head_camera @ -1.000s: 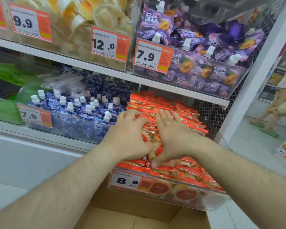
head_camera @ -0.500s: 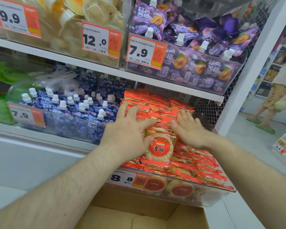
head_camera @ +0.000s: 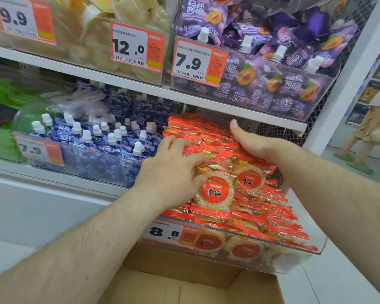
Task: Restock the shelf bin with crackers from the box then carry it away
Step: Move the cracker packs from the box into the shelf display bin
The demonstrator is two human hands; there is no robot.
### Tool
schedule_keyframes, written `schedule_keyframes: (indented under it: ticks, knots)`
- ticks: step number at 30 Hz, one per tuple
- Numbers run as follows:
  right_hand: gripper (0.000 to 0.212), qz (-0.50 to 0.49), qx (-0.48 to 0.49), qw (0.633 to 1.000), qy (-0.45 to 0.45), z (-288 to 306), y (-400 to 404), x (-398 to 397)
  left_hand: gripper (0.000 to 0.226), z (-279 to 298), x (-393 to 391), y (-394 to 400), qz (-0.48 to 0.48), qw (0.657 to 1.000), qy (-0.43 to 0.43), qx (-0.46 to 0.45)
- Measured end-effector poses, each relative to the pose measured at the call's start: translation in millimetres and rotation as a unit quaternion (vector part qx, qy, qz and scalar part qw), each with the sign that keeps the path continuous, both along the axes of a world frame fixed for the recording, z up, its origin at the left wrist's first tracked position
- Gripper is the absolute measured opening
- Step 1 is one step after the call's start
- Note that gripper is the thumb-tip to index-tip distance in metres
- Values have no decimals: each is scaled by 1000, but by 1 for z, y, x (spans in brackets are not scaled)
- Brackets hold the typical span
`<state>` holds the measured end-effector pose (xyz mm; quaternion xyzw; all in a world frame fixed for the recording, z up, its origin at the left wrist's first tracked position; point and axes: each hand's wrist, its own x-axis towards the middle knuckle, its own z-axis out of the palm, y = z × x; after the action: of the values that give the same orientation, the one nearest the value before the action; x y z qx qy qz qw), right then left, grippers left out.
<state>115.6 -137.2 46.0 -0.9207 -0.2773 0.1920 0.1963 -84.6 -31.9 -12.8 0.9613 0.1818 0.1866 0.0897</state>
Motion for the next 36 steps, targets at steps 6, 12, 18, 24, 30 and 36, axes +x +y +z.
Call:
schedule_keyframes:
  ticks: [6, 12, 18, 24, 30, 36]
  knots:
    - [68, 34, 54, 986, -151, 8, -40, -32, 45, -3, -1, 3, 2, 1000, -9, 0]
    - [63, -47, -84, 991, -98, -50, -104, -38, 46, -2, 1, -1, 0, 1000, -2, -5]
    - [133, 20, -127, 990, -52, -80, -78, -17, 46, -2, 1, 2, 12, 1000, -12, 2]
    - [131, 35, -138, 988, -59, -69, -105, -34, 45, -4, 1, 3, 11, 1000, -18, 9]
    - [154, 82, -183, 977, -72, -82, -121, -70, 44, -2, 2, 3, 10, 1000, -18, 4]
    - [129, 125, -190, 957, -178, -91, -108, -106, 44, -2, 4, 5, 1, 1000, -23, -7]
